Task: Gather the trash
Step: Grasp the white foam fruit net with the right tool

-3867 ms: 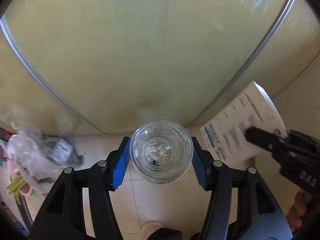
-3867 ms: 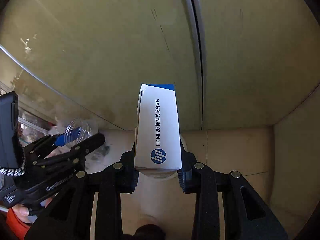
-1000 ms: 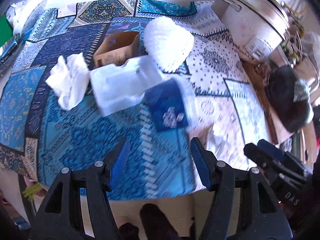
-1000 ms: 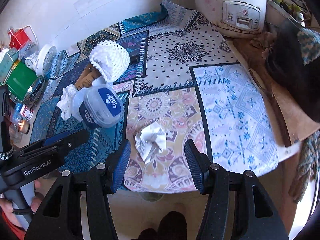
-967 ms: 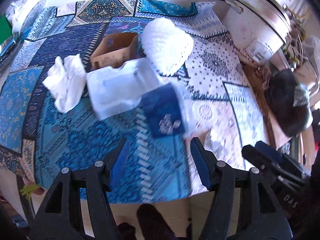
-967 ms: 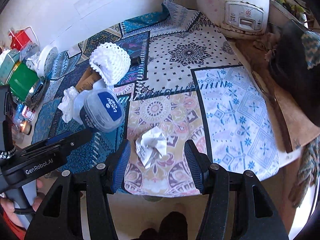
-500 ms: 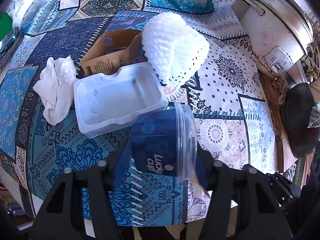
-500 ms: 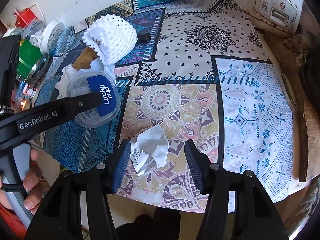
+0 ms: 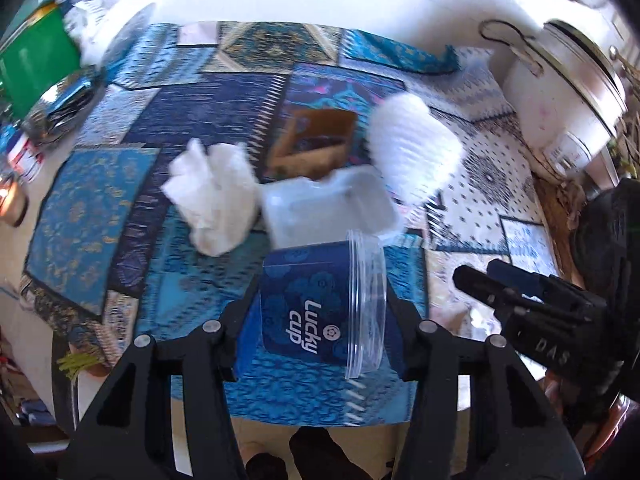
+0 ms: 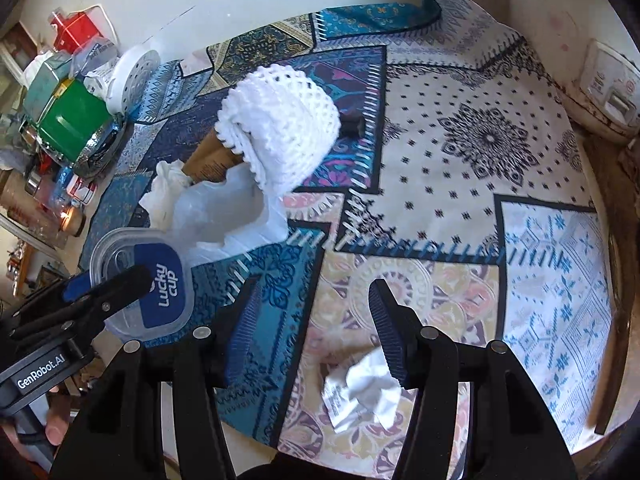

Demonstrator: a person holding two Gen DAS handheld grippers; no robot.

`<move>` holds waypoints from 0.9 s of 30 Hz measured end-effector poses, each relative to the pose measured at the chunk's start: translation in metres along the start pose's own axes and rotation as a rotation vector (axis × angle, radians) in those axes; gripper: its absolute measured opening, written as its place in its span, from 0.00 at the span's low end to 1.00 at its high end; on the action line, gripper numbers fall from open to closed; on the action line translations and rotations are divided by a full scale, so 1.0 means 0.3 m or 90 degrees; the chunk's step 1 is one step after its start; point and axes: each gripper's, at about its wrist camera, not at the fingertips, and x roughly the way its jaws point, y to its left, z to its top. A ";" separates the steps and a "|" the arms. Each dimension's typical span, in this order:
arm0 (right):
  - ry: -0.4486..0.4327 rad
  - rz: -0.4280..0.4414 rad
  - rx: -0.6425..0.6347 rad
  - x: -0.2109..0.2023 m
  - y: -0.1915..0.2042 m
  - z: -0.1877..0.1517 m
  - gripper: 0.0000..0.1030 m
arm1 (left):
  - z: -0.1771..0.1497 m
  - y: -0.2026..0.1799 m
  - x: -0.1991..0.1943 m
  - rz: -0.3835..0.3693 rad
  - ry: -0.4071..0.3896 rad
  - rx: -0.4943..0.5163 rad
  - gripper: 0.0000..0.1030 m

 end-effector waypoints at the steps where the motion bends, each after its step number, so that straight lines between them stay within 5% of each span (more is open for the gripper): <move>1: -0.003 0.005 -0.004 0.010 0.012 0.018 0.51 | 0.006 0.024 -0.004 0.009 -0.003 -0.009 0.50; 13: -0.047 0.030 0.005 0.126 0.077 0.253 0.54 | 0.037 0.137 0.000 0.055 -0.015 -0.057 0.50; 15: -0.048 0.014 -0.005 0.137 0.087 0.262 0.47 | 0.034 0.141 0.002 0.059 -0.013 -0.058 0.50; 17: -0.047 0.015 -0.015 0.147 0.087 0.266 0.25 | 0.032 0.146 0.003 0.062 -0.013 -0.059 0.50; 19: -0.047 0.023 -0.012 0.158 0.082 0.271 0.18 | 0.029 0.153 0.002 0.064 -0.013 -0.063 0.50; 27: -0.106 0.005 -0.014 0.054 0.082 0.247 0.12 | 0.017 0.172 -0.033 0.061 -0.024 -0.057 0.50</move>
